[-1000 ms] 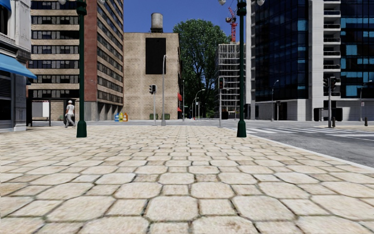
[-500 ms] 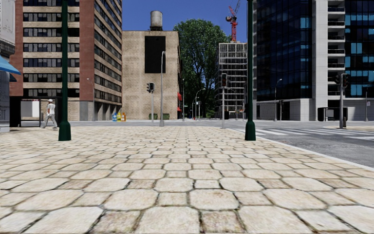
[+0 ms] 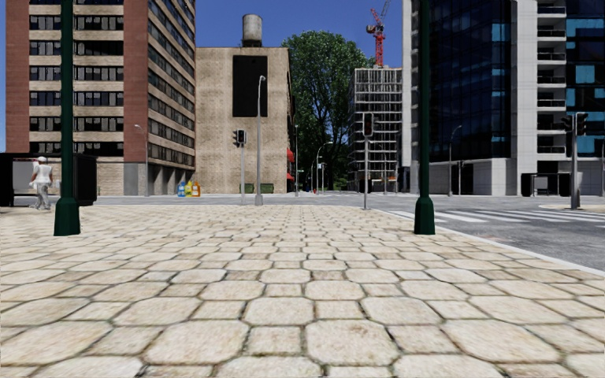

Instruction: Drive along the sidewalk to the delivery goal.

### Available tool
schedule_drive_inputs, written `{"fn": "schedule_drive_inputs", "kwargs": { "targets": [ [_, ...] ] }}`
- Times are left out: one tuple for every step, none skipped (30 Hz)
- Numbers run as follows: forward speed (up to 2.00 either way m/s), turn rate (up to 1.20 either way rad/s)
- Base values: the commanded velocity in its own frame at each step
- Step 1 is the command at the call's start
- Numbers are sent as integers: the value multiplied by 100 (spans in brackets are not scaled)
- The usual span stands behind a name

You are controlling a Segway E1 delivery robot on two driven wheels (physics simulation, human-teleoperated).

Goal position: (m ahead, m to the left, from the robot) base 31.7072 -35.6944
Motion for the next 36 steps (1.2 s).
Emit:
{"fn": "schedule_drive_inputs", "kwargs": {
  "targets": [
    [200, 0],
    [200, 0],
    [200, 0],
    [200, 0],
    [200, 0],
    [200, 0],
    [200, 0],
    [200, 0],
    [200, 0],
    [200, 0],
    [200, 0],
    [200, 0],
    [200, 0],
    [200, 0],
    [200, 0],
    [200, 0],
    [200, 0],
    [200, 0],
    [200, 0],
    [200, 0],
    [200, 0],
    [200, 0],
    [200, 0],
    [200, 0],
    [200, 0],
    [200, 0],
    [200, 0],
    [200, 0],
    [200, 0],
    [200, 0],
    [200, 0],
    [200, 0],
    [200, 0],
    [200, 0],
    [200, 0],
    [200, 0]
  ]
}}
